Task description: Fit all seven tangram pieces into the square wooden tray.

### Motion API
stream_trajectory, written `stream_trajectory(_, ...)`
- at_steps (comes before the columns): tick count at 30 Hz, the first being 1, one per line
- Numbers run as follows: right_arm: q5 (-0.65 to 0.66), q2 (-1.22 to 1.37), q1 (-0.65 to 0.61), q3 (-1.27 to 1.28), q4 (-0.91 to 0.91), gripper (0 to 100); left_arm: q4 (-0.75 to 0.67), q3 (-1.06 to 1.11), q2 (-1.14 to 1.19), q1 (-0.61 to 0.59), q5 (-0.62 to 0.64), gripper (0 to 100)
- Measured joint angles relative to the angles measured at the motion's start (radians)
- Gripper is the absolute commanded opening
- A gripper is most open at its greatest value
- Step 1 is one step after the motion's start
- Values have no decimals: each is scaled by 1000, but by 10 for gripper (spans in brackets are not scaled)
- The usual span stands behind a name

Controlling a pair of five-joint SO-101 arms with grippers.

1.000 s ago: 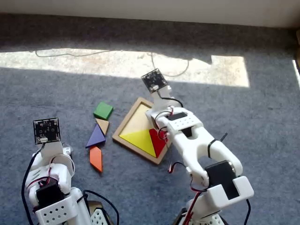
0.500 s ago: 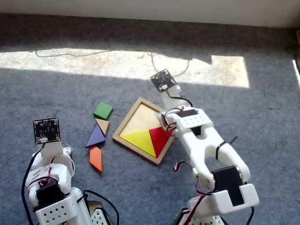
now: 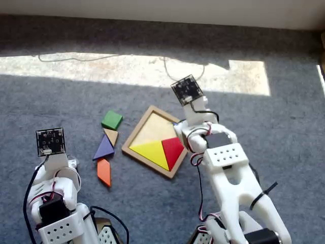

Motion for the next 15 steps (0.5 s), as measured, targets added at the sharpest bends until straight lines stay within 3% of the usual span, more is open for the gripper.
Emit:
stream_trajectory(10,-17,-75,109,193,0,7,0,-12,0,0,0,216)
stream_trajectory(15,-178,-75,212,193,0,7,0,-61,2,2,-41,246)
